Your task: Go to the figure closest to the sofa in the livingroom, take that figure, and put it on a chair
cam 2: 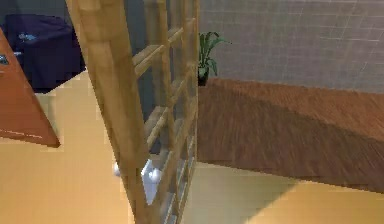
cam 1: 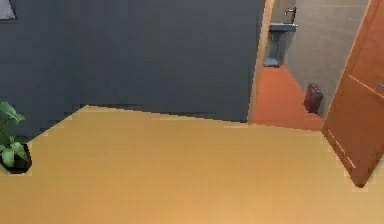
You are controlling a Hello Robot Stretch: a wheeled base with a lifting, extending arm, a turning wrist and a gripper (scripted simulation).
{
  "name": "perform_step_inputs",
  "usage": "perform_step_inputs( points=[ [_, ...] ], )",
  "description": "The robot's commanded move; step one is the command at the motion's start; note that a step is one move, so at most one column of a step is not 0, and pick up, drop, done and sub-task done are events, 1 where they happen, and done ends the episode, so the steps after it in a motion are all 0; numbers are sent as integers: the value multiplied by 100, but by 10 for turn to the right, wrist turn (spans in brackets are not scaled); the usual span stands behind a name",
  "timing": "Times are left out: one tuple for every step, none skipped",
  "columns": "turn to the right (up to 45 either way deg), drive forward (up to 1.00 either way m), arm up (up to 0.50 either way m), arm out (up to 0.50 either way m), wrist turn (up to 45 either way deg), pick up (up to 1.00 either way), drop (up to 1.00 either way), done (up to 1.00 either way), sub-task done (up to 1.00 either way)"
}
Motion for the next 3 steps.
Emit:
perform_step_inputs(
  points=[
    [0,60,0,0,0,0,0,0,0],
    [390,0,0,0,0,0,0,0,0],
    [0,100,0,0,0,0,0,0,0]
  ],
)
